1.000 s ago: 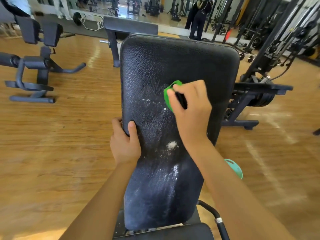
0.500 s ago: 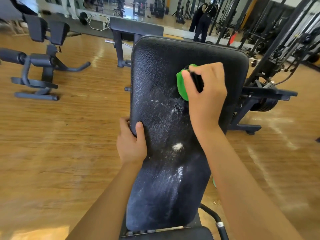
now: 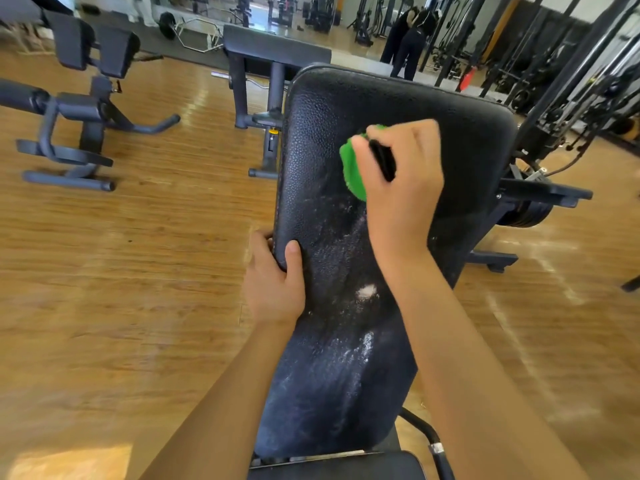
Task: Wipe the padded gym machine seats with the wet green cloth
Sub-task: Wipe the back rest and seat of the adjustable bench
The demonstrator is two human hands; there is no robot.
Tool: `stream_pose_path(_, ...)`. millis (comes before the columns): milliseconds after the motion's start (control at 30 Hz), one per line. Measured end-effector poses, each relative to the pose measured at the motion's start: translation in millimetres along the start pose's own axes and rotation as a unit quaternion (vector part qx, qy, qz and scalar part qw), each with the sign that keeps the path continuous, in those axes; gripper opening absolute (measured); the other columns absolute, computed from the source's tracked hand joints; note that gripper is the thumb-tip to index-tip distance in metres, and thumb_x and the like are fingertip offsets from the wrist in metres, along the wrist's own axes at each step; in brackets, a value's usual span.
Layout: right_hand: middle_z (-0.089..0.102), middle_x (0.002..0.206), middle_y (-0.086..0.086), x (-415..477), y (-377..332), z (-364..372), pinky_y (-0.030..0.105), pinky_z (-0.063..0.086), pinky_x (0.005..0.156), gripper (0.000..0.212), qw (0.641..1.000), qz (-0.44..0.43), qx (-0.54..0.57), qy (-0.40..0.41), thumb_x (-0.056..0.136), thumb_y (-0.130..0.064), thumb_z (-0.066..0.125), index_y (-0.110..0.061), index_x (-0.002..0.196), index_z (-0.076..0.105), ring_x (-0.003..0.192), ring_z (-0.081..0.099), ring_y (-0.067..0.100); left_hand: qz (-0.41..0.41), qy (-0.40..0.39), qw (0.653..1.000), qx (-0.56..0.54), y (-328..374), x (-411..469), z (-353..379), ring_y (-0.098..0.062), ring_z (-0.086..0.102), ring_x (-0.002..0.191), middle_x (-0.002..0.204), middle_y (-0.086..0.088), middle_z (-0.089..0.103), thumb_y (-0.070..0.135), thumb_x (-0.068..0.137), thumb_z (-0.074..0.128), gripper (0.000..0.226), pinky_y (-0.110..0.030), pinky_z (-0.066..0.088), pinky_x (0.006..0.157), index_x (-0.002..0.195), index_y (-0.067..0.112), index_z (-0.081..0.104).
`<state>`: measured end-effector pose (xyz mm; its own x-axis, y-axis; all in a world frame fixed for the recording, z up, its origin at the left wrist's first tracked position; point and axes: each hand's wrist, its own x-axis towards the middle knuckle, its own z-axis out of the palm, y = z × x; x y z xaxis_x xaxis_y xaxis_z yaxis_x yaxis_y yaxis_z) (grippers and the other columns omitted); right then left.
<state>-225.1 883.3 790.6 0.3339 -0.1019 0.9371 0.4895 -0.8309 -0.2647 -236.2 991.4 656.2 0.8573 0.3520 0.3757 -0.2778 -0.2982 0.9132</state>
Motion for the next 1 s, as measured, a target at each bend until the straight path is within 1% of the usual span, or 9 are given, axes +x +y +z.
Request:
stream_pose_path(100, 0.059, 0.087, 0.016, 2.5, -4.9, 6.2, 0.022, 0.046, 0.074, 0.017, 1.000, 0.002, -0.010, 0.016, 0.088, -0.015, 0.068, 0.002, 0.087, 0.068, 0.080, 0.059, 0.023, -0.004, -0.005, 1.000, 0.001, -1.2, -0.2, -0.3, -0.004, 0.044, 0.051, 0.062, 0.013, 0.046, 0.060, 0.086, 0.028, 0.055, -0.023, 0.021, 0.047, 0.108, 0.013, 0.046)
stream_pose_path(167, 0.060, 0.087, 0.015, -13.6, -14.3, 12.6, 0.028, 0.048, 0.073, 0.016, 1.000, -0.012, -0.006, -0.010, 0.089, -0.014, 0.068, 0.002, 0.087, 0.068, 0.079, 0.061, 0.026, -0.002, -0.007, 1.000, 0.000, -2.1, 0.1, -0.2, -0.004, 0.044, 0.050, 0.062, 0.012, 0.047, 0.060, 0.087, 0.028, 0.055, -0.026, 0.022, 0.047, 0.109, 0.012, 0.046)
stream_pose_path(367, 0.061, 0.084, 0.014, -38.0, -20.4, 15.3, 0.036, 0.051, 0.068, 0.015, 0.995, -0.058, 0.014, -0.084, 0.088, -0.012, 0.069, 0.003, 0.086, 0.069, 0.075, 0.061, 0.028, -0.002, -0.013, 1.000, -0.005, 3.3, 0.1, -2.4, -0.012, 0.052, 0.066, 0.081, 0.019, 0.053, 0.059, 0.086, 0.028, 0.057, -0.031, 0.031, 0.055, 0.114, 0.013, 0.047)
stream_pose_path(467, 0.060, 0.085, 0.015, -19.5, -19.4, 14.2, 0.029, 0.050, 0.072, 0.017, 0.995, -0.066, 0.012, -0.080, 0.089, -0.013, 0.068, 0.004, 0.086, 0.068, 0.078, 0.060, 0.025, -0.006, -0.020, 1.000, -0.008, 4.8, -0.4, -3.2, -0.011, 0.051, 0.067, 0.080, 0.021, 0.052, 0.060, 0.086, 0.028, 0.057, -0.032, 0.034, 0.058, 0.115, 0.013, 0.046)
stream_pose_path(567, 0.060, 0.088, 0.015, 7.6, -22.5, 21.2, 0.016, 0.043, 0.076, 0.017, 0.997, -0.064, 0.010, -0.049, 0.089, -0.014, 0.068, 0.003, 0.087, 0.068, 0.082, 0.055, 0.015, -0.006, -0.025, 1.000, -0.011, 3.6, -0.2, -2.4, -0.015, 0.055, 0.071, 0.087, 0.011, 0.056, 0.060, 0.087, 0.028, 0.058, -0.033, 0.039, 0.061, 0.116, 0.013, 0.046)
stream_pose_path(633, 0.059, 0.088, 0.016, 18.3, -25.2, 27.2, 0.012, 0.041, 0.076, 0.017, 0.997, -0.066, 0.000, -0.030, 0.088, -0.014, 0.068, 0.003, 0.088, 0.068, 0.083, 0.052, 0.012, -0.007, -0.033, 0.999, -0.013, 2.1, 0.1, -2.2, -0.017, 0.057, 0.075, 0.092, 0.007, 0.059, 0.061, 0.087, 0.028, 0.059, -0.035, 0.043, 0.063, 0.118, 0.014, 0.046)
stream_pose_path(733, 0.059, 0.087, 0.015, 4.9, -28.8, 30.5, 0.015, 0.044, 0.075, 0.015, 0.997, -0.072, 0.001, -0.042, 0.087, -0.012, 0.070, 0.003, 0.087, 0.068, 0.081, 0.055, 0.015, -0.005, -0.046, 0.999, -0.021, 0.3, 0.4, -3.4, -0.021, 0.060, 0.080, 0.096, 0.002, 0.063, 0.062, 0.087, 0.028, 0.060, -0.037, 0.044, 0.064, 0.119, 0.014, 0.046)
stream_pose_path(867, 0.060, 0.086, 0.016, -24.6, -29.3, 25.6, 0.030, 0.052, 0.071, 0.016, 0.989, -0.101, -0.002, -0.106, 0.087, -0.011, 0.071, 0.004, 0.088, 0.069, 0.078, 0.061, 0.024, 0.017, -0.051, 0.999, -0.008, -2.1, 0.5, -4.7, -0.024, 0.061, 0.079, 0.097, -0.002, 0.064, 0.062, 0.090, 0.022, 0.061, -0.033, 0.035, 0.059, 0.120, 0.013, 0.044)
stream_pose_path(1000, 0.059, 0.088, 0.017, -18.2, -31.1, 25.0, 0.027, 0.051, 0.071, 0.016, 0.991, -0.084, -0.005, -0.103, 0.087, -0.012, 0.071, 0.004, 0.090, 0.069, 0.079, 0.059, 0.021, 0.020, -0.051, 0.998, -0.008, -4.5, 0.7, -3.0, -0.027, 0.060, 0.078, 0.096, -0.005, 0.063, 0.061, 0.092, 0.020, 0.063, -0.034, 0.036, 0.058, 0.121, 0.011, 0.044)
